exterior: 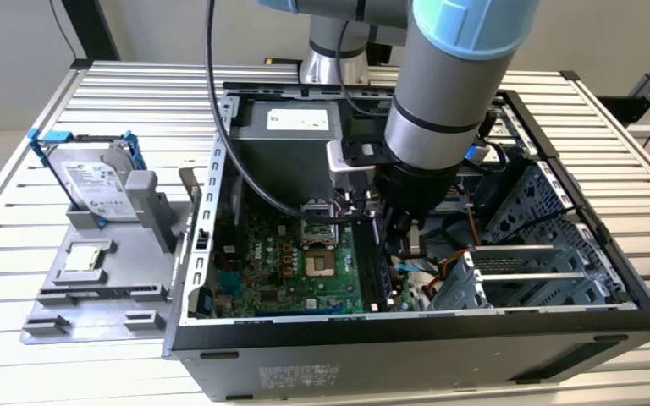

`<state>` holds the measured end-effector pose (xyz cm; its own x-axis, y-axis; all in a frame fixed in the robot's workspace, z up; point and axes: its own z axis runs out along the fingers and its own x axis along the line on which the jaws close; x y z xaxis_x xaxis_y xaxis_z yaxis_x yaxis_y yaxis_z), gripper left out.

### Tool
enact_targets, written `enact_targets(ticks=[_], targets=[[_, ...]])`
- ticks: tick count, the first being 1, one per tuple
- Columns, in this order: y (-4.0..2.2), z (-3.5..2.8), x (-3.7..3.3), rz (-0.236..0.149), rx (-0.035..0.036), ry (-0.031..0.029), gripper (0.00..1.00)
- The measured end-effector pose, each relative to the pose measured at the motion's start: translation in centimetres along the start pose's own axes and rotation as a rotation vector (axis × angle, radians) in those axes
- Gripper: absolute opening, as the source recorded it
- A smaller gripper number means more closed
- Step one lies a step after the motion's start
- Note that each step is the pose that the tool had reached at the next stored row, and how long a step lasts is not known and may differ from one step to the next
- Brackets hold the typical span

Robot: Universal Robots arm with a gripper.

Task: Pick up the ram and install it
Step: 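Press down the ram until it locks into place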

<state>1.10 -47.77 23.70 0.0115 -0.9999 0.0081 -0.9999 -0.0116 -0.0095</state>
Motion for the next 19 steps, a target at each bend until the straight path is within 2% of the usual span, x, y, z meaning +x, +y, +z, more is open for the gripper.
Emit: enact_targets(ticks=[6,14,19], targets=[[-0.01,-1.53,0.02,0.0,-0.0041,0.0014,0.0],[-0.03,-3.37,0.03,0.0,-0.0061,0.0035,0.0],[-0.03,-3.38,0.03,0.0,-0.0078,0.0033,0.0]])
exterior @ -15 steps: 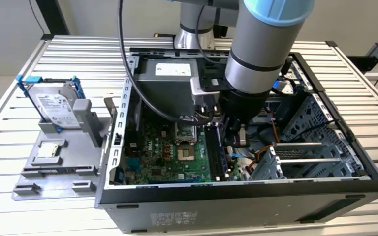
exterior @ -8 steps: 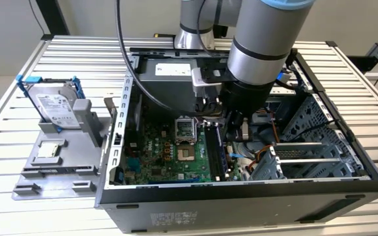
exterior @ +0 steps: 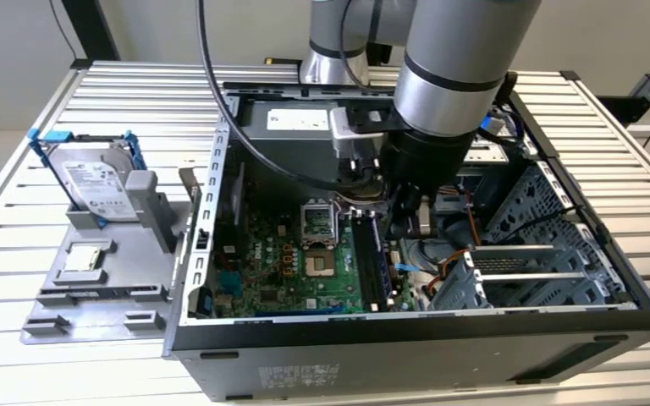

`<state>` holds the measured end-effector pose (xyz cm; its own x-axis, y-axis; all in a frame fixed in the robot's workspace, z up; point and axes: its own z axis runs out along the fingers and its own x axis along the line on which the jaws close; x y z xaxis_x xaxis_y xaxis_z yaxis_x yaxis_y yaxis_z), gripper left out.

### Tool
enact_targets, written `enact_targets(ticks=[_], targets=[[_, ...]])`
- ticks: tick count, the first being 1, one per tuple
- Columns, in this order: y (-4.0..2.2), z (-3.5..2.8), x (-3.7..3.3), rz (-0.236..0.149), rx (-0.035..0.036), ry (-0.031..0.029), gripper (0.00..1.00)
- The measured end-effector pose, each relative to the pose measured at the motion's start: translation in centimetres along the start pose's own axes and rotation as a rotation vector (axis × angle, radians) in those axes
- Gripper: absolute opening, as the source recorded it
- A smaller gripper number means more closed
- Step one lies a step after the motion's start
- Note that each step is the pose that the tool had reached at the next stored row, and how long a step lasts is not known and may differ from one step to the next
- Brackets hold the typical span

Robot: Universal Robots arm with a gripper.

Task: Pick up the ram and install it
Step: 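Press down the ram until it locks into place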

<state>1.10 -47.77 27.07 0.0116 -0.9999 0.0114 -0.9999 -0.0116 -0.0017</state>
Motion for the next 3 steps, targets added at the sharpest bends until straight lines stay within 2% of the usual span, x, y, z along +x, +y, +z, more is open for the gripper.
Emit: enact_targets(ticks=[3], targets=[[0.0,0.0,0.0,0.0,-0.0007,0.0001,0.0]])
